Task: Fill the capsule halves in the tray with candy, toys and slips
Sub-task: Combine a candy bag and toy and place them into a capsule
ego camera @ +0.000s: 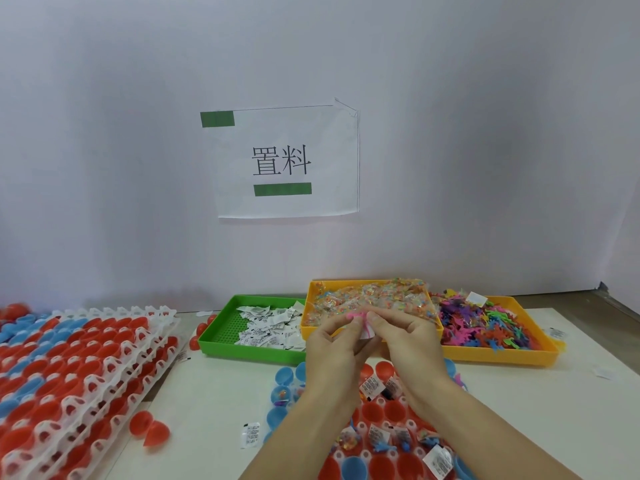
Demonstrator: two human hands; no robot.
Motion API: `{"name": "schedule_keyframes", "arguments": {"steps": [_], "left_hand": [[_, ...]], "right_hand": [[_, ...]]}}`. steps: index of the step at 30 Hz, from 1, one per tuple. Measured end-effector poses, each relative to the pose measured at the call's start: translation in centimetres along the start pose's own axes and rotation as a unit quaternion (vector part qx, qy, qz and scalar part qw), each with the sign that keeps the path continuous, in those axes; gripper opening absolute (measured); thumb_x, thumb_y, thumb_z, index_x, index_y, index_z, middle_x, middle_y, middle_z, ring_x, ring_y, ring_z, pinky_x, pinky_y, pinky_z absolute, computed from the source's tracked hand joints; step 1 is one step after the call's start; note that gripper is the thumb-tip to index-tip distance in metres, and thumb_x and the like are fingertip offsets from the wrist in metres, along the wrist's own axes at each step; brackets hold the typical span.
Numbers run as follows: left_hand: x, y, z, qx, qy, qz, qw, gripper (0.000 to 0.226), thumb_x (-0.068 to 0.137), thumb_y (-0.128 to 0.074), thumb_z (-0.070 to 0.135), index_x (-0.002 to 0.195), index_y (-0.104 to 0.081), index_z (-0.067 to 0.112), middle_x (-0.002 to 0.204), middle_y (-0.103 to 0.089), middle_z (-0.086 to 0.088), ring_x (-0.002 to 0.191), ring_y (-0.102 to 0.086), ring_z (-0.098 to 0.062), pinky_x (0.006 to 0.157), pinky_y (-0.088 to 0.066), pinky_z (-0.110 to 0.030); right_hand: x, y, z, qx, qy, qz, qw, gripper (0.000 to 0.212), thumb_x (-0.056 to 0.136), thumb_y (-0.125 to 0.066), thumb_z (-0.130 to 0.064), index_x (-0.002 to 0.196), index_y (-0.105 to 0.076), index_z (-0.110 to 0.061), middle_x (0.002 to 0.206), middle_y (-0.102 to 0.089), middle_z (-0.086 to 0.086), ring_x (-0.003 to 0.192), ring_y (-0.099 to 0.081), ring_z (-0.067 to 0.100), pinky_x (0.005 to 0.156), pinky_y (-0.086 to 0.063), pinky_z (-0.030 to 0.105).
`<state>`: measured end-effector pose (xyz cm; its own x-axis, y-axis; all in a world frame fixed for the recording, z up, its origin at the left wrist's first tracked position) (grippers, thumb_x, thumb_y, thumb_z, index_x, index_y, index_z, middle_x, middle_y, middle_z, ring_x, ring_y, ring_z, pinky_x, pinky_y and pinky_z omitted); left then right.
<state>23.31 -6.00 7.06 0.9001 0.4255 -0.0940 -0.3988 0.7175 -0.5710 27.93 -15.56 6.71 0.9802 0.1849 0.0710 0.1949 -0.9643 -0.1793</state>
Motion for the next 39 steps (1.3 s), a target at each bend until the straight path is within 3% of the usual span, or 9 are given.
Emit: {"name": "schedule_keyframes", "arguments": {"steps": [4, 9, 14, 20, 23, 27, 31, 35, 39], "left_hand": [[0.2, 0.9, 0.4, 0.012, -0.002, 0.04, 0.999, 0.01, 0.089, -0.062, -0.004, 0.099, -0.062, -0.005, 0.093, -0.073, -0.024, 0.084, -0.074, -0.029, 0.067, -0.06, -0.026], [0.3, 1.7, 1.0, 0.043, 0.0, 0.064, 0.997, 0.013, 0.091, -0.061, -0.002, 0.104, -0.06, -0.001, 0.092, -0.074, -0.02, 0.08, -0.075, -0.025, 0.06, -0.058, -0.021], [0.3, 2.3, 1.3, 0.04, 0.007, 0.063, 0.997, 0.008, 0.091, -0.061, -0.002, 0.099, -0.06, 0.001, 0.092, -0.074, -0.02, 0.08, -0.075, -0.024, 0.061, -0.059, -0.022], [0.4, 2.9, 1.4, 0.04, 0.009, 0.066, 0.997, 0.009, 0.09, -0.062, -0.002, 0.099, -0.06, 0.001, 0.091, -0.074, -0.019, 0.081, -0.075, -0.025, 0.061, -0.059, -0.023], [0.5, 3.0, 1.5, 0.045, 0.008, 0.063, 0.997, 0.01, 0.091, -0.061, -0.002, 0.101, -0.059, 0.0, 0.091, -0.074, -0.018, 0.081, -0.075, -0.024, 0.061, -0.059, -0.022], [0.5, 3.0, 1.6, 0.052, 0.008, 0.062, 0.997, 0.011, 0.091, -0.061, -0.002, 0.102, -0.06, -0.001, 0.09, -0.075, -0.016, 0.081, -0.075, -0.024, 0.062, -0.06, -0.023], [0.4, 2.7, 1.6, 0.059, 0.008, 0.06, 0.996, 0.008, 0.091, -0.061, -0.002, 0.099, -0.061, 0.0, 0.088, -0.075, -0.016, 0.081, -0.075, -0.024, 0.063, -0.061, -0.025], [0.5, 2.6, 1.7, 0.066, 0.008, 0.061, 0.996, 0.006, 0.091, -0.061, -0.002, 0.096, -0.062, 0.001, 0.089, -0.074, -0.016, 0.08, -0.075, -0.024, 0.063, -0.061, -0.024], [0.5, 2.5, 1.7, 0.07, 0.008, 0.059, 0.996, 0.007, 0.091, -0.061, -0.002, 0.098, -0.063, 0.0, 0.09, -0.074, -0.017, 0.08, -0.075, -0.024, 0.061, -0.06, -0.024]], "right_hand": [[1.2, 0.6, -1.0, -0.227, 0.113, -0.02, 0.967, 0.016, 0.095, -0.065, -0.023, 0.097, -0.073, -0.036, 0.095, -0.073, -0.016, 0.091, -0.066, 0.002, 0.077, -0.053, 0.016], [5.5, 2.3, -1.7, -0.463, 0.168, -0.008, 0.87, 0.024, 0.098, -0.059, -0.033, 0.115, -0.07, -0.018, 0.098, -0.066, -0.006, 0.085, -0.058, 0.005, 0.08, -0.05, 0.031], [8.4, 3.8, -0.5, -0.625, 0.092, -0.047, 0.774, 0.035, 0.092, -0.068, -0.038, 0.12, -0.07, -0.017, 0.127, -0.064, 0.005, 0.112, -0.06, 0.023, 0.099, -0.051, 0.04], [9.2, 3.3, -0.5, -0.594, 0.093, -0.058, 0.797, 0.013, 0.09, -0.07, -0.015, 0.082, -0.079, -0.016, 0.1, -0.076, 0.001, 0.084, -0.062, 0.012, 0.074, -0.048, 0.026], [9.3, 3.1, -0.6, -0.607, 0.094, -0.058, 0.787, 0.015, 0.09, -0.065, -0.008, 0.085, -0.078, -0.015, 0.098, -0.075, 0.002, 0.086, -0.064, 0.014, 0.073, -0.05, 0.026], [9.3, 2.7, -0.6, -0.628, 0.111, -0.063, 0.768, 0.026, 0.094, -0.063, -0.026, 0.115, -0.067, -0.012, 0.111, -0.067, 0.005, 0.101, -0.062, 0.023, 0.088, -0.054, 0.037], [9.7, 2.9, -0.1, -0.624, 0.1, -0.062, 0.772, 0.009, 0.094, -0.064, -0.017, 0.089, -0.071, -0.014, 0.101, -0.07, 0.004, 0.089, -0.065, 0.02, 0.078, -0.055, 0.033], [9.7, 3.0, -0.2, -0.613, 0.109, -0.046, 0.781, 0.017, 0.093, -0.064, -0.01, 0.08, -0.074, -0.013, 0.088, -0.071, 0.003, 0.078, -0.064, 0.017, 0.075, -0.057, 0.034], [9.6, 3.1, -0.4, -0.621, 0.118, -0.025, 0.774, 0.029, 0.092, -0.058, -0.002, 0.064, -0.066, -0.007, 0.067, -0.065, 0.009, 0.059, -0.06, 0.021, 0.056, -0.052, 0.034]]}}
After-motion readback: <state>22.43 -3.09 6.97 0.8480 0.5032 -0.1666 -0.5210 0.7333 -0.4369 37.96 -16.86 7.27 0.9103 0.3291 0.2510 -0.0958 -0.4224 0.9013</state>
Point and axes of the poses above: each hand's wrist, its own x-axis towards the middle knuckle, its own y-axis out of the back of the hand, z = x × y, the point moved 4 cm from there along x, towards the middle knuckle
